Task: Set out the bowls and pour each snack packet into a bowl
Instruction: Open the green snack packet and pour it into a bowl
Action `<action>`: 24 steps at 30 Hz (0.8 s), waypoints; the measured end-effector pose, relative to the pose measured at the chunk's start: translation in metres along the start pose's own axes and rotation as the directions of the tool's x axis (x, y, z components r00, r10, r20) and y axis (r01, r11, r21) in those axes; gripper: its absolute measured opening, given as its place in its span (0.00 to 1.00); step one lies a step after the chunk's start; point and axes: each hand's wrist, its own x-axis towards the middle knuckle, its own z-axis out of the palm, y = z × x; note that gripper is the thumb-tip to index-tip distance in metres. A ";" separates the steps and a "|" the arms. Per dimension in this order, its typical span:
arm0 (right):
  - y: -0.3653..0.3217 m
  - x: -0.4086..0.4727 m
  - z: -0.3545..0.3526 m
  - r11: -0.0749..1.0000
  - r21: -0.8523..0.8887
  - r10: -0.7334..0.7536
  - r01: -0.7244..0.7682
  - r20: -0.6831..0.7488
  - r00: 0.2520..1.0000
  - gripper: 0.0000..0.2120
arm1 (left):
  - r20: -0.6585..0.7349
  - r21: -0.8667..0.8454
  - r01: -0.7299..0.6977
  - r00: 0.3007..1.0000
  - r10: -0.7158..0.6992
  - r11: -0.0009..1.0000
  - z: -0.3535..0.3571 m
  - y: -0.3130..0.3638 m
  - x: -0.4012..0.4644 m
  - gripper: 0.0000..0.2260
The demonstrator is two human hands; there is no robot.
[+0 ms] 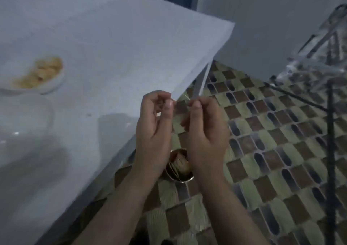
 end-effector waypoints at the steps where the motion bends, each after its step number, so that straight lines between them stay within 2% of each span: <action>1: -0.021 0.003 0.010 0.999 0.042 -0.019 0.018 0.038 0.999 0.08 | -0.041 0.024 -0.026 0.999 0.027 0.999 -0.017 0.017 0.004 0.05; 4: -0.073 0.005 0.054 0.987 0.156 -0.073 0.048 0.163 0.984 0.08 | -0.184 0.076 -0.074 0.979 0.086 0.994 -0.080 0.053 0.013 0.06; 7: -0.118 -0.006 0.113 0.964 0.262 -0.122 0.046 0.280 0.952 0.09 | -0.335 0.169 -0.104 0.929 0.156 0.980 -0.153 0.080 0.014 0.05; 12: -0.180 -0.046 0.220 0.917 0.398 -0.207 0.011 0.454 0.867 0.08 | -0.590 0.309 -0.056 0.771 0.238 0.949 -0.285 0.109 0.002 0.03; 17: -0.208 -0.097 0.330 0.909 0.416 -0.256 0.000 0.559 0.789 0.08 | -0.720 0.399 0.006 0.621 0.309 0.917 -0.413 0.109 -0.016 0.02; 20: -0.208 -0.122 0.393 0.927 0.376 -0.254 0.001 0.624 0.740 0.09 | -0.790 0.395 0.107 0.547 0.278 0.913 -0.483 0.088 -0.018 0.02; 24: -0.199 -0.150 0.469 0.947 0.321 -0.247 0.006 0.717 0.652 0.08 | -0.831 0.302 0.363 0.553 0.057 0.881 -0.573 0.044 -0.003 0.05</action>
